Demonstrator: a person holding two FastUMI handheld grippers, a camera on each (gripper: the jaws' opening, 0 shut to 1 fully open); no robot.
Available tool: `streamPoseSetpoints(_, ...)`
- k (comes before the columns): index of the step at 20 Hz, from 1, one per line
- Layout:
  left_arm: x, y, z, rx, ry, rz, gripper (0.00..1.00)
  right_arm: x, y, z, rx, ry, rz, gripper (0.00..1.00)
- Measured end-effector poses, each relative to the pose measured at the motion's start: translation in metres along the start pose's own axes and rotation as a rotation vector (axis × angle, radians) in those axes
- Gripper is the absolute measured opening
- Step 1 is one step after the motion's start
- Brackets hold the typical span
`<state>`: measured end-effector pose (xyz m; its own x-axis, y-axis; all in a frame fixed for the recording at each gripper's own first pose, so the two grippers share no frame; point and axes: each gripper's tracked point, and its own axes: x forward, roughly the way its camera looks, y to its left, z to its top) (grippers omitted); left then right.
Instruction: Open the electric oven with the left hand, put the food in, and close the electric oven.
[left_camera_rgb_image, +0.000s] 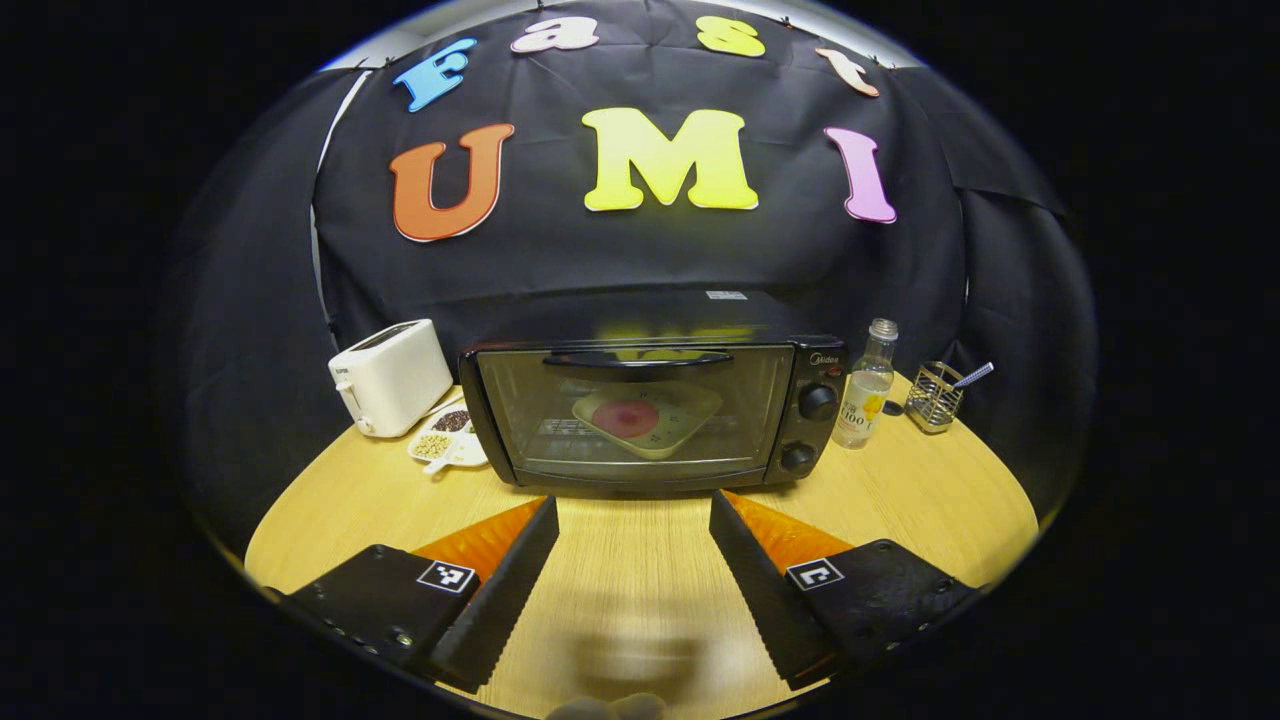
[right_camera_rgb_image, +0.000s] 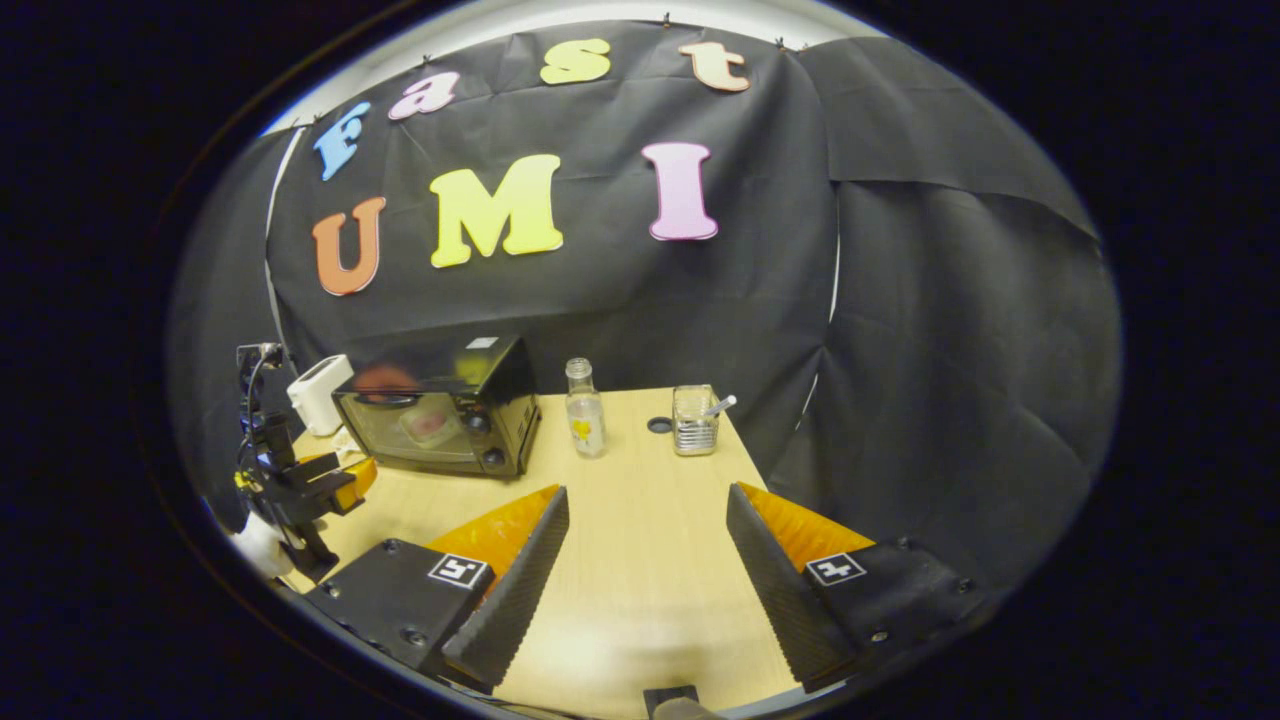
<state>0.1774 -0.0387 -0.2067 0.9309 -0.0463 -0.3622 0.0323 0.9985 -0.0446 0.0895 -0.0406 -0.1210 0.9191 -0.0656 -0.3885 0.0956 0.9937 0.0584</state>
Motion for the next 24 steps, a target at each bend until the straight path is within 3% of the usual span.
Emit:
streamPoseSetpoints(2,-0.008,0.001,0.006,-0.001,-0.015,-0.006,0.97,-0.014,0.005,0.001,0.005,-0.02,0.003,0.96)
streamPoseSetpoints(7,-0.039,-0.003,0.025,-0.028,-0.045,-0.074,0.97,-0.033,0.025,0.007,0.043,-0.059,-0.04,1.0)
streamPoseSetpoints(13,-0.113,-0.003,0.076,-0.014,-0.151,-0.144,0.97,-0.097,0.047,0.038,0.02,-0.177,-0.03,0.96)
streamPoseSetpoints(19,-0.219,0.001,0.134,-0.003,-0.309,-0.12,0.97,-0.154,0.033,0.062,0.025,-0.279,0.021,0.96)
streamPoseSetpoints(24,-0.301,-0.002,0.149,-0.031,-0.386,-0.053,0.96,-0.195,0.006,0.077,-0.015,-0.348,0.069,0.96)
